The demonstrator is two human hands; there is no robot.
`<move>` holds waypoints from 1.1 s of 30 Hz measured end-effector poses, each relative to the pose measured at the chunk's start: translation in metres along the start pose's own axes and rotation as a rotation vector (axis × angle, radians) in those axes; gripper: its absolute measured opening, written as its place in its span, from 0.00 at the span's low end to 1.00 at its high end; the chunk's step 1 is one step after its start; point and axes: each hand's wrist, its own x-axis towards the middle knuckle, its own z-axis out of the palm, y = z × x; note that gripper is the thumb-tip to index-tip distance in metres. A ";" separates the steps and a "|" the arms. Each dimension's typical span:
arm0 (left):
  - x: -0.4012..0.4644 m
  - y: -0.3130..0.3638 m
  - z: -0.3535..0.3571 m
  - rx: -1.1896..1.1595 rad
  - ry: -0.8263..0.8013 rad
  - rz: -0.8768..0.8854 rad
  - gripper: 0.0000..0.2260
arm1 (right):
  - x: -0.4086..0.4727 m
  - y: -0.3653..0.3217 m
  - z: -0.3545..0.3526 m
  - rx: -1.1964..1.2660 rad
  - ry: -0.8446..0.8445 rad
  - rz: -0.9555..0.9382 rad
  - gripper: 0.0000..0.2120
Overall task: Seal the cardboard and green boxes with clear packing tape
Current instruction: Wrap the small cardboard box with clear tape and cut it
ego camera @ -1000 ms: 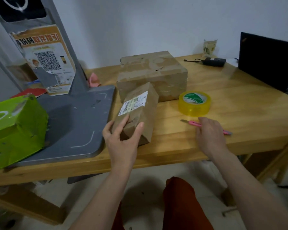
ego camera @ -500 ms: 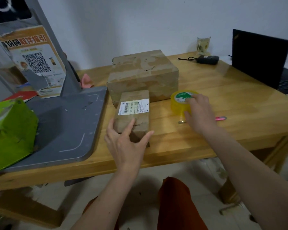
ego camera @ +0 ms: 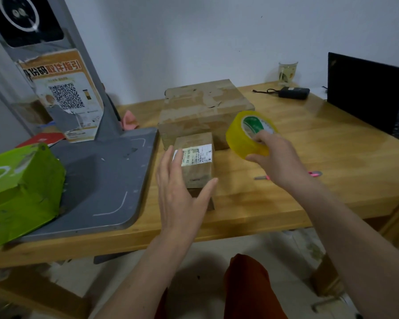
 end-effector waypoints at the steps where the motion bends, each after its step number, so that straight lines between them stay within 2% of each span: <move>1: 0.004 0.005 -0.003 -0.038 -0.015 0.011 0.40 | -0.007 -0.009 -0.004 0.039 -0.011 -0.008 0.16; 7: 0.021 0.021 -0.018 -0.126 -0.203 0.082 0.49 | -0.051 -0.051 -0.017 0.190 -0.057 -0.115 0.14; 11: 0.008 0.014 -0.020 -0.121 -0.241 0.137 0.42 | -0.070 -0.066 -0.017 0.237 -0.082 -0.121 0.14; 16: -0.019 0.010 -0.020 -0.050 -0.157 0.231 0.34 | -0.080 -0.076 -0.012 0.239 -0.069 -0.114 0.16; 23: -0.048 0.010 -0.017 -0.126 -0.077 0.270 0.26 | -0.089 -0.088 -0.002 0.216 -0.025 -0.016 0.20; 26: -0.049 0.009 -0.018 -0.154 -0.009 0.266 0.23 | -0.094 -0.093 0.000 0.241 -0.022 0.006 0.20; 30: -0.051 0.009 -0.022 -0.163 0.166 0.290 0.18 | -0.099 -0.096 0.005 0.231 -0.007 0.015 0.20; 33: -0.051 0.009 -0.030 -0.256 0.201 0.275 0.14 | -0.103 -0.096 0.009 0.309 0.042 0.028 0.17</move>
